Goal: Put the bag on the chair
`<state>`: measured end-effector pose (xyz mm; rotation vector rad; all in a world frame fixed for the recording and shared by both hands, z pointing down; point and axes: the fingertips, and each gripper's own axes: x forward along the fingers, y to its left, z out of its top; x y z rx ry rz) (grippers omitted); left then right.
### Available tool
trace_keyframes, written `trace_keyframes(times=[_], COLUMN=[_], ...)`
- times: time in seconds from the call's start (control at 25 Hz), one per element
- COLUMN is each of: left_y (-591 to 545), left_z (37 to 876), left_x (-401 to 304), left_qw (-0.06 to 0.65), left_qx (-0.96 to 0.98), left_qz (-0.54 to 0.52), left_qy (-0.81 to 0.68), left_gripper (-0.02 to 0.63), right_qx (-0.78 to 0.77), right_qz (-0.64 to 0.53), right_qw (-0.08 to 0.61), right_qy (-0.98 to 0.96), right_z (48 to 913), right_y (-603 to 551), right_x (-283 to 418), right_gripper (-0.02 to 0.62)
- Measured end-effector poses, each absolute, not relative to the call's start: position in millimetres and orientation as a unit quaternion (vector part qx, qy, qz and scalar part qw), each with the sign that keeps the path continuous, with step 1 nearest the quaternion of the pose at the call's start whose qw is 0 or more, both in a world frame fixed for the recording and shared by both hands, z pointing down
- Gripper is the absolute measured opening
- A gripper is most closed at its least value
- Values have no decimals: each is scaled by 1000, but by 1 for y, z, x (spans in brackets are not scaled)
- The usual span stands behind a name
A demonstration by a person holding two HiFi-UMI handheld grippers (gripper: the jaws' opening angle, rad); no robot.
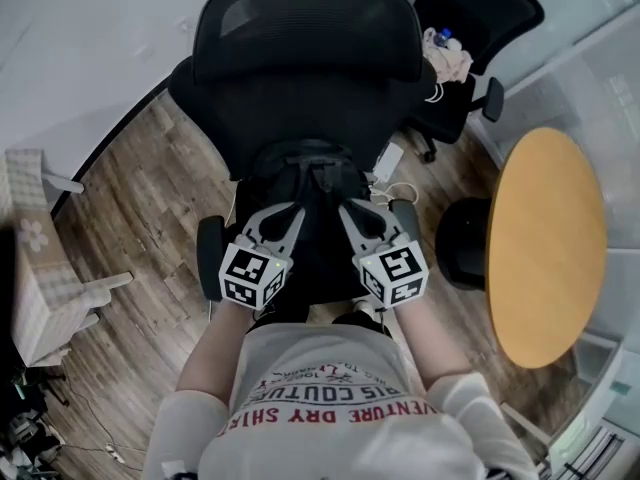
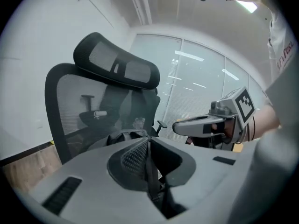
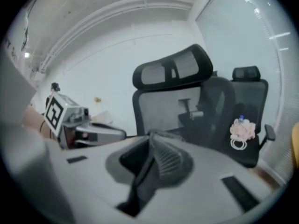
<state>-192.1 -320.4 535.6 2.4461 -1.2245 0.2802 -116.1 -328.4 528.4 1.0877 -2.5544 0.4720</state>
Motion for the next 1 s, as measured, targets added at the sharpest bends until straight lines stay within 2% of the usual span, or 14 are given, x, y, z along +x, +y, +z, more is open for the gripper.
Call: trace_keyframes(times=[0.48,0.64,1.0], left_y=[-314,-309,-302], left_z=[402,372,361], left_x=[-204,-206,-208], left_qw=[71,52,42], left_qx=[893,893,889], left_qz=[54,41,35], left_qy=[-441,-445,-455], left_gripper=[34,34,34], right_qx=[367,356,346], right_qz=[102,87,62], right_qw=[37,24,34], right_qy=[-924,-930,-936], right_z=[399,382,377], right_y=[-321,-315,-304], right_x=[-127,-133,-142], right_gripper=[28,28,28])
